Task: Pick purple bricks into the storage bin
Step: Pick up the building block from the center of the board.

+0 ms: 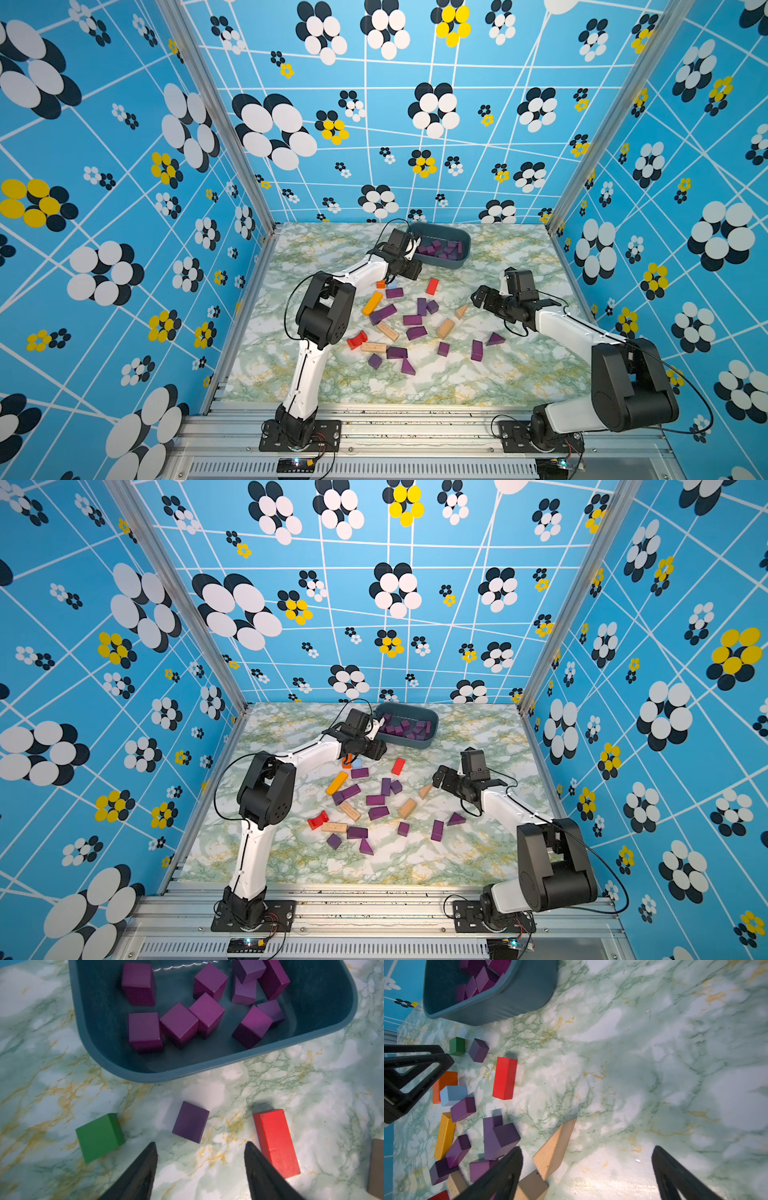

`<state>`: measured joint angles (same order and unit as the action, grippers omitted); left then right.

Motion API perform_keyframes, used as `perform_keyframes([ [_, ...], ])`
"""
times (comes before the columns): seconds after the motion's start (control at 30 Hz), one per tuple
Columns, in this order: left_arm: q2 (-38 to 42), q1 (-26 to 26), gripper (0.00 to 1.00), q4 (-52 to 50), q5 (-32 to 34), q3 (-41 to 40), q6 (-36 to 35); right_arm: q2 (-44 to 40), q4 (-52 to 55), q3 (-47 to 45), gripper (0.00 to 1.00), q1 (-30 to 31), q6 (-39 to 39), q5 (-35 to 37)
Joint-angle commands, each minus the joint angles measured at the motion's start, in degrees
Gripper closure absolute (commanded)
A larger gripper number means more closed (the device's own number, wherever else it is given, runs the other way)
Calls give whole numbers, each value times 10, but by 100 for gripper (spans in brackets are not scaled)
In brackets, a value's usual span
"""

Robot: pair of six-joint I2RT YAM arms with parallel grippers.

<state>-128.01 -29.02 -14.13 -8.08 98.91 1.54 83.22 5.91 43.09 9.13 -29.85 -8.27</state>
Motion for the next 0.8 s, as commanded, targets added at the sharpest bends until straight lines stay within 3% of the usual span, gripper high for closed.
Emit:
perform_keyframes([
  [0.0, -24, -3, 31, -5, 3, 24, -32, 1, 1, 0, 1, -6, -7, -5],
  [0.17, -40, -3, 32, -18, -20, 38, -44, 2, 2, 3, 1, -10, -9, -14],
  [0.43, -79, -5, 28, -55, 3, 90, -42, 9, -5, 4, 1, -12, -15, -29],
  [0.77, -111, -10, 35, -113, 23, 139, -52, 12, -6, 3, 1, -20, -19, -35],
])
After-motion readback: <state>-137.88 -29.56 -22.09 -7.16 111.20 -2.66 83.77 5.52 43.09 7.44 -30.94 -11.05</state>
